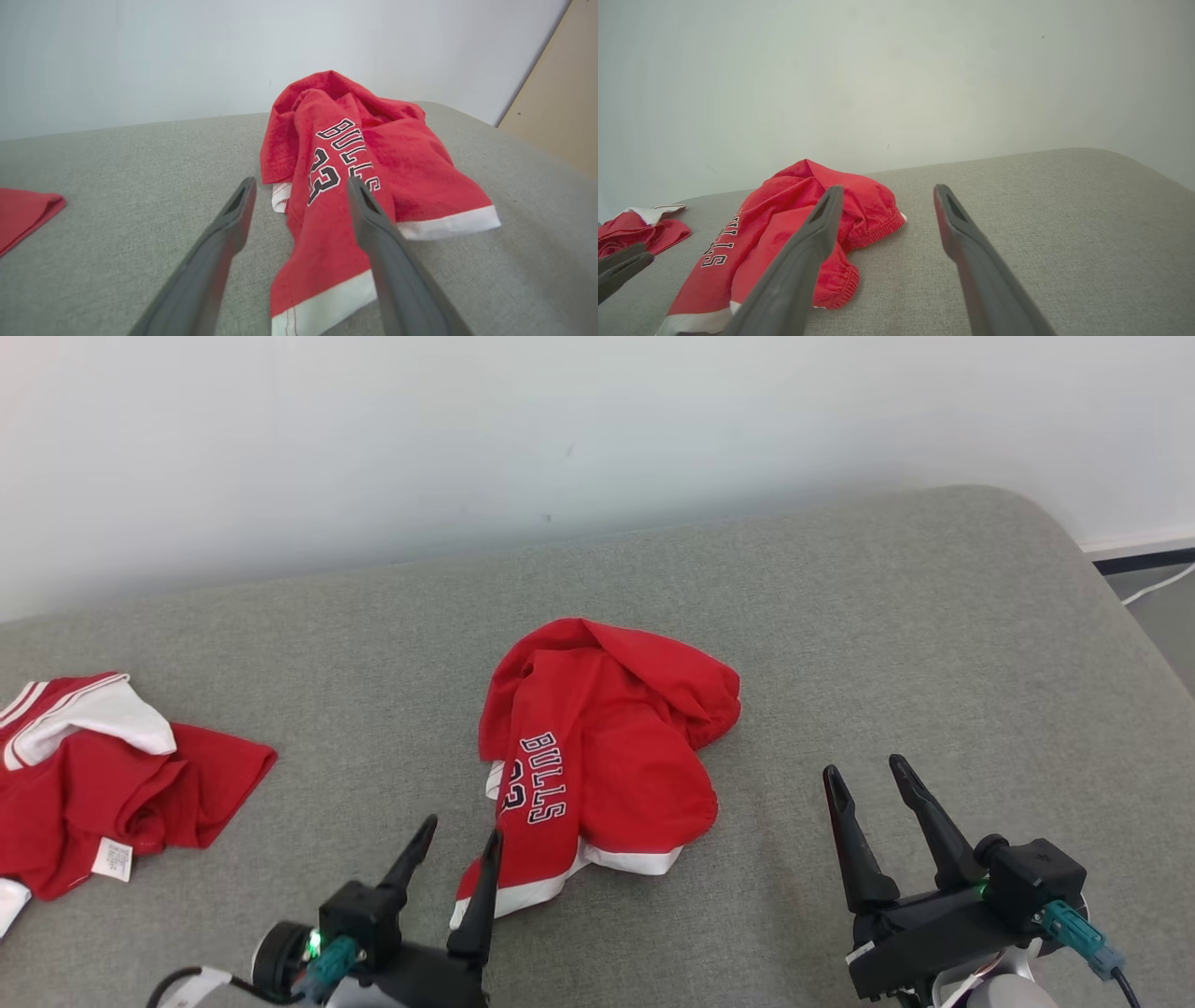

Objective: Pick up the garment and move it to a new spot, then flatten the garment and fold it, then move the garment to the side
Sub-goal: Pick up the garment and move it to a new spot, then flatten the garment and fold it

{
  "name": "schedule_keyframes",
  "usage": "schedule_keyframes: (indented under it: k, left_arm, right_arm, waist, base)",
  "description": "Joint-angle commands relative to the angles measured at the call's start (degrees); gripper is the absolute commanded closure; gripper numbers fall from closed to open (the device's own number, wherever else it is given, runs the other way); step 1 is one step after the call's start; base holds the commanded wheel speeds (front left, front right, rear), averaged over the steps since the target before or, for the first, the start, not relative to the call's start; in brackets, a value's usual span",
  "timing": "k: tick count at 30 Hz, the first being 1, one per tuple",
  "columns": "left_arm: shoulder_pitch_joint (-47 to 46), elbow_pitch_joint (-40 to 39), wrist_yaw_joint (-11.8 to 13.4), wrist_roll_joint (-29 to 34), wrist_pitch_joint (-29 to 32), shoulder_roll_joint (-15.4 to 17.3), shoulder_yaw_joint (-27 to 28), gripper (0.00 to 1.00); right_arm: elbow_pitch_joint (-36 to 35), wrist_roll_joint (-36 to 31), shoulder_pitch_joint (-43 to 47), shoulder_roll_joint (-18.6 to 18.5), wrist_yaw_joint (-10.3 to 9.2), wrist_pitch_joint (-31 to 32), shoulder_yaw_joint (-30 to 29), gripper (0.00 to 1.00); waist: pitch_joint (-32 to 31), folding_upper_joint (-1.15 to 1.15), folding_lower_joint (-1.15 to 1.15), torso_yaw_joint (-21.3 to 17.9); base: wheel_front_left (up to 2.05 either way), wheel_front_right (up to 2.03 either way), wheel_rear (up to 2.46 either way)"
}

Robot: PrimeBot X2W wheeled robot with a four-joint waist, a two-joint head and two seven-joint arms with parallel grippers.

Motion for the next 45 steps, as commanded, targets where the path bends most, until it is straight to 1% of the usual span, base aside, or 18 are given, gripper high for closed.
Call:
schedule_keyframes:
  k: [1, 8, 18, 23, 24, 25, 26, 27, 33, 38, 45]
  left_arm:
    - [1.2, 0.1, 0.0, -0.4, -0.2, 0.1, 0.3, 0.0]
    - [3.8, 3.6, -1.0, -1.0, -0.2, 0.0, 0.9, 0.0]
    - [1.7, 10.4, -1.9, -1.3, -0.2, -0.5, 1.4, 0.0]
    - [0.7, 14.5, -2.6, -1.3, -0.1, -0.7, 0.3, 0.0]
    - [0.3, 15.2, -2.8, -1.4, -0.1, -0.7, 0.1, 0.02]
    - [0.0, 15.8, -3.1, -1.6, -0.1, -0.8, -0.2, 0.52]
    - [-0.4, 16.0, -3.0, -1.6, -0.1, -0.9, -0.4, 0.73]
    - [-0.6, 16.2, -2.8, -1.5, -0.1, -1.0, -0.6, 1.0]
    - [-1.3, 15.1, -2.5, -1.5, -0.1, -1.0, -1.4, 1.0]
    - [-0.8, 12.0, -1.1, -0.8, -0.1, -1.0, -0.4, 1.0]
    - [1.1, 7.3, 0.2, 0.1, -0.1, 0.7, 1.3, 1.0]
  right_arm:
    - [-0.2, -0.1, 0.5, 0.0, 0.04, -0.2, 0.0, 0.0]
    - [-0.5, 0.0, 0.0, -0.2, 0.04, -0.2, 0.0, 0.0]
    - [-0.4, 0.3, -1.2, -0.7, 0.04, -0.2, 0.5, 0.0]
    - [-0.3, 0.4, -1.4, -0.7, 0.04, -0.2, 0.6, 0.0]
    - [-0.2, 0.4, -1.4, -0.7, 0.04, -0.2, 0.6, 0.0]
    - [-0.2, 0.4, -1.4, -0.8, 0.04, -0.2, 0.7, 0.0]
    - [-0.1, 0.4, -1.5, -0.8, 0.04, -0.2, 0.6, 0.0]
    - [-0.1, 0.4, -1.5, -0.8, 0.04, -0.2, 0.6, 0.0]
    - [0.0, 0.0, -0.9, -0.7, 0.04, -0.2, 0.2, 0.0]
    - [-0.2, -0.3, -0.2, -0.6, 0.04, -0.2, -0.2, 0.0]
    - [0.0, -0.3, 0.6, -0.3, 0.04, -0.2, -0.4, 0.0]
  waist:
    - [0.0, -0.01, 0.0, 0.2]
    - [1.0, -0.01, 0.0, 0.6]
    - [2.6, -0.01, 0.0, -0.2]
    - [2.6, -0.01, 0.0, -0.6]
    - [2.6, -0.01, 0.0, -0.7]
    - [2.5, -0.01, 0.0, -0.7]
    - [2.5, -0.01, 0.0, -0.8]
    - [2.5, -0.01, 0.0, -0.8]
    - [2.0, -0.01, 0.0, -0.4]
    - [1.4, -0.01, 0.0, 0.8]
    - [0.3, -0.01, 0.0, 3.1]
  base:
    - [0.0, 0.0, 0.0]
    - [0.0, 0.0, 0.0]
    - [0.0, 0.0, 0.0]
    - [0.0, 0.0, 0.0]
    - [0.0, 0.0, 0.0]
    - [0.0, 0.0, 0.0]
    - [0.0, 0.0, 0.0]
    - [0.0, 0.0, 0.0]
    - [0.0, 0.0, 0.0]
    - [0.0, 0.0, 0.0]
    - [0.0, 0.0, 0.0]
